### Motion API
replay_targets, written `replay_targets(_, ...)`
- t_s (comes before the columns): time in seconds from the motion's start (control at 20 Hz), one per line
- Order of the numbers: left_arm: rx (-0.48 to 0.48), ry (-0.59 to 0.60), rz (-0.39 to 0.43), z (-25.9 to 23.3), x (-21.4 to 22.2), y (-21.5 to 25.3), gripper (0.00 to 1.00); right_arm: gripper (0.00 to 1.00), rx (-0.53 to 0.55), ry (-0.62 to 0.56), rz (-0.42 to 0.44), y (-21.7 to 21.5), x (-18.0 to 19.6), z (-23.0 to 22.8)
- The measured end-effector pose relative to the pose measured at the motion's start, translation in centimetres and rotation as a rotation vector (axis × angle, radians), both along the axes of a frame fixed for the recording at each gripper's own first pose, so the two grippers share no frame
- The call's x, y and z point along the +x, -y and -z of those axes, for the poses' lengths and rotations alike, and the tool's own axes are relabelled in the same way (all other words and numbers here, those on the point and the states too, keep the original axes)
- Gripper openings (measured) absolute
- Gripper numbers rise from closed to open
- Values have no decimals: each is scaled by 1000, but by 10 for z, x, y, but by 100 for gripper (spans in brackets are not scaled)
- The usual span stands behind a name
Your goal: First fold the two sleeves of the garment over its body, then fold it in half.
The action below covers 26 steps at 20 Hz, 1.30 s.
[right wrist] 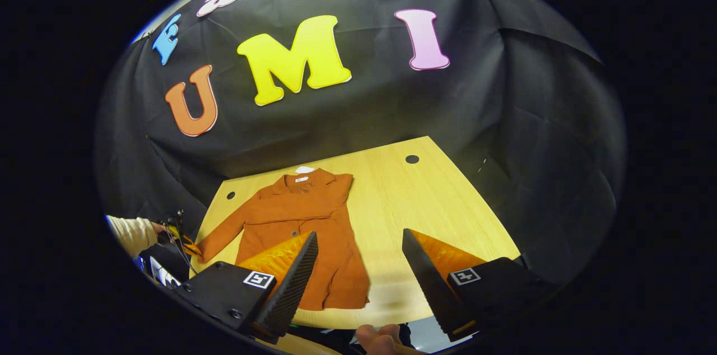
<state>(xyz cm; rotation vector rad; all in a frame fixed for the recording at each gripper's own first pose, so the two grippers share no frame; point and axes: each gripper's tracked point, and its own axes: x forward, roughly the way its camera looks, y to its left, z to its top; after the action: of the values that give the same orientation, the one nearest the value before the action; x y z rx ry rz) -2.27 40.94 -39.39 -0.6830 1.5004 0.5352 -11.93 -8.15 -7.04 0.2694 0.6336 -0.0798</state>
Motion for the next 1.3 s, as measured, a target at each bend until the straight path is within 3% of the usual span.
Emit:
replay_targets(0.25,27,92,25,-48,19,11,4,93,60,-30,-6,14,6,20)
replay_targets(0.3,40,115,41,-63,28,15,4,97,74,-32,-12,15,9,22)
replay_targets(0.45,92,221,114,-108,59,35,4,97,107,-32,-43,17,19,22)
replay_targets(0.5,109,251,142,-125,72,48,4,93,107,-23,-60,18,22,19)
replay_targets(0.55,116,282,171,-140,87,65,4,97,99,-16,-73,21,26,18)
replay_targets(0.6,125,316,202,-152,102,83,4,93,93,-12,-90,23,30,19)
replay_targets(0.65,137,347,240,-165,116,103,3,97,86,-17,-102,25,33,21)
replay_targets(0.9,110,457,490,-194,162,242,3,97,95,-57,-145,33,45,38)
replay_targets(1.15,28,601,614,-203,215,409,4,97,75,-61,-136,56,45,46)
replay_targets(1.3,-18,620,664,-187,234,498,3,97,63,-69,-127,68,44,50)
